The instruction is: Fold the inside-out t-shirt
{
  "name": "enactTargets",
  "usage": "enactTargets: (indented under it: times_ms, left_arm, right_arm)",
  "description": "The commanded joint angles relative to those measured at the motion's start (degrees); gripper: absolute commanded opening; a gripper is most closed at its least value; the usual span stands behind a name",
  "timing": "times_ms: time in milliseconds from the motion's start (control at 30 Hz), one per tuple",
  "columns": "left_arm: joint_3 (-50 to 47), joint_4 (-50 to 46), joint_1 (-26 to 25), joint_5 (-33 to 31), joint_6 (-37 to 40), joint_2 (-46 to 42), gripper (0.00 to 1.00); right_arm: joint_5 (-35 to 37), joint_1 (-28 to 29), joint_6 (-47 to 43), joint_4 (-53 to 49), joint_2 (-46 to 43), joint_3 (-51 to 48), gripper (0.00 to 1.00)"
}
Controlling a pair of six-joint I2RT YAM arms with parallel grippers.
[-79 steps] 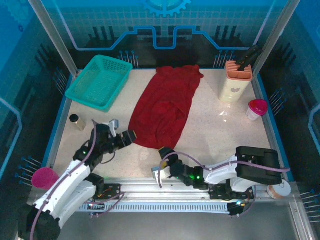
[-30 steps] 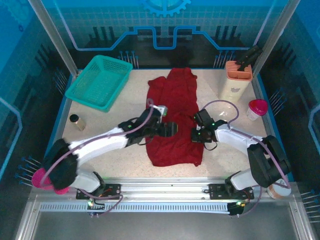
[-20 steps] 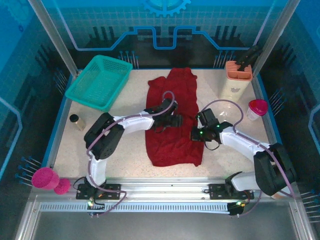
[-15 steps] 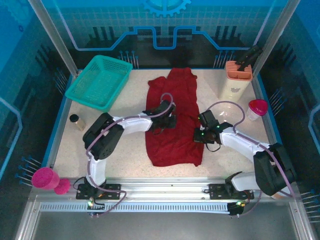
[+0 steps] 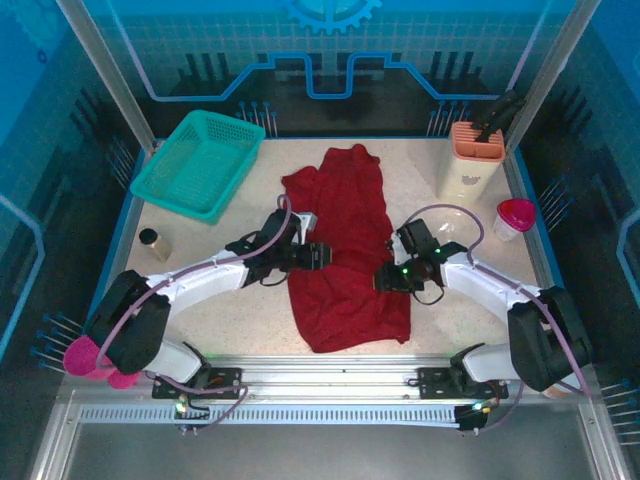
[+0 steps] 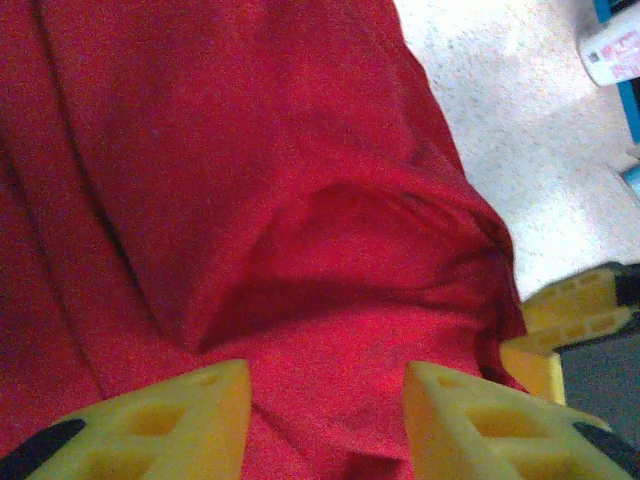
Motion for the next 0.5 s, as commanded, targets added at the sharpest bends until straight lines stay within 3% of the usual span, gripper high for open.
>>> enactTargets:
  times_ms: [0, 133, 267, 400, 467]
  left_arm:
    - [1.01, -2.75, -0.97, 0.09, 3.14, -1.54, 0.54]
    - [4.41, -4.90, -1.32, -4.26, 9.08, 2.04, 0.61]
    - [9.72, -3.33, -2.61, -6.96, 19.81, 10.85, 0.65]
    - [16.24, -5.23, -2.90, -13.85, 26.56, 18.33, 0.64]
    - [18.17, -4.24, -2.84, -15.40, 28.88, 21.25, 0.55]
  right_arm:
    - [0.75, 2.22, -5.95, 1.23, -1.23, 4.56, 0.40]
    - [0.85, 3.31, -5.82, 9.03, 2.73, 6.98, 0.41]
    - [1.87, 2.42, -2.23, 12.60, 7.80, 9.88, 0.40]
    - [2.85, 0.88, 0.44, 15.91, 6.61, 8.21, 0.42]
    - [3.34, 0.38, -0.46, 15.34, 5.52, 5.92, 0.42]
